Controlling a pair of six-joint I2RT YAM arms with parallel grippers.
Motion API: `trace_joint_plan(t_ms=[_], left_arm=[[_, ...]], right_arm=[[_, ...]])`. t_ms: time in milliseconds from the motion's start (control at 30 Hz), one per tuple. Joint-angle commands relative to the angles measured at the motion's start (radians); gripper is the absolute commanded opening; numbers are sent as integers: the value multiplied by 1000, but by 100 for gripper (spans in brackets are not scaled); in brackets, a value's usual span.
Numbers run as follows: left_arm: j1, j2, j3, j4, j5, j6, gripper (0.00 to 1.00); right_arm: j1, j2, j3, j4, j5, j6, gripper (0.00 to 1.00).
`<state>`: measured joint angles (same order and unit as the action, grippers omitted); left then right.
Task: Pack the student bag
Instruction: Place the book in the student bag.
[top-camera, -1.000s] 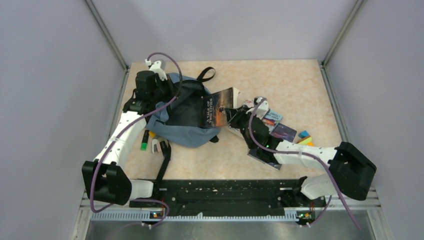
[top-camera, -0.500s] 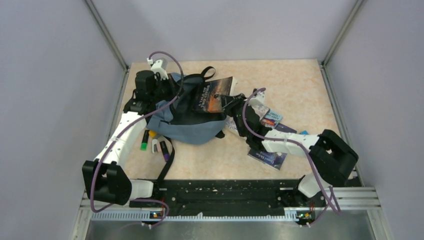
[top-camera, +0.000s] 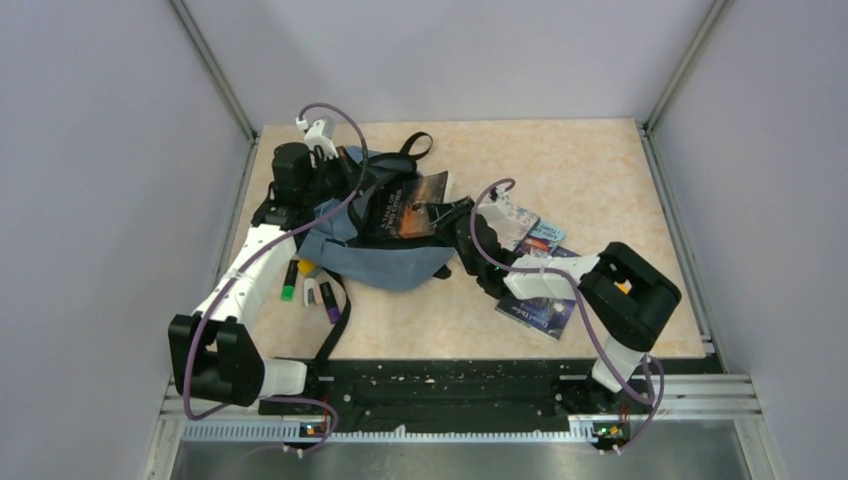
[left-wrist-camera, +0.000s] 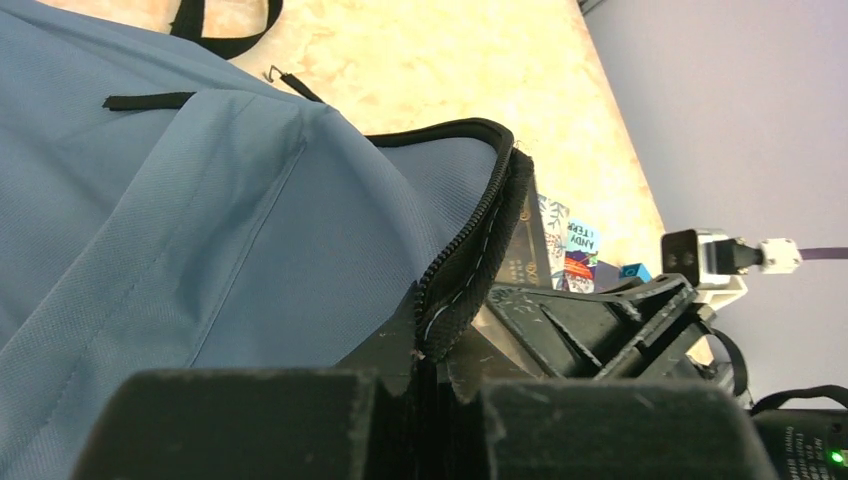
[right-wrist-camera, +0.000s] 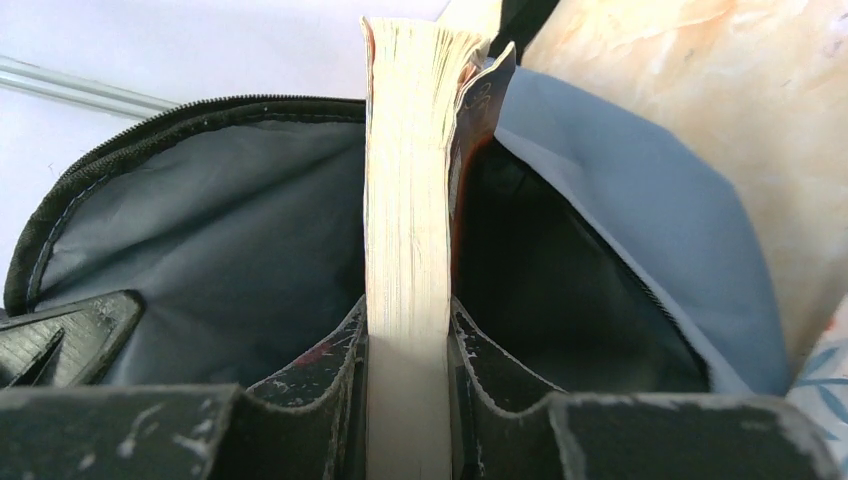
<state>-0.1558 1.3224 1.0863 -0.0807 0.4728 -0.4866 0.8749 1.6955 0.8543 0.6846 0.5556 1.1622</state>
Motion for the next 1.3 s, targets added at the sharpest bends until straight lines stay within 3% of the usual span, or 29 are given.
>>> trace_joint_plan(t_ms=[0, 267, 500, 800, 1067, 1267], left_arm=[[-1, -18, -5, 198, 94, -47, 0], [0, -49, 13, 126, 39, 35, 0], [0, -21, 50, 2, 1, 74, 0], [-1, -32, 90, -53, 24, 68, 0], [-1, -27, 77, 3, 106, -8, 0], [-1, -26, 70, 13, 119, -12, 0]], right_arm=[[-8, 20, 142, 230, -32, 118, 0], [-40, 113, 195, 286, -137, 176, 0], [-97, 280, 232, 514, -325, 197, 0], [-105, 297, 290, 324, -333, 80, 0], [-69, 335, 286, 300, -358, 43, 0], [-41, 415, 390, 279, -368, -27, 0]])
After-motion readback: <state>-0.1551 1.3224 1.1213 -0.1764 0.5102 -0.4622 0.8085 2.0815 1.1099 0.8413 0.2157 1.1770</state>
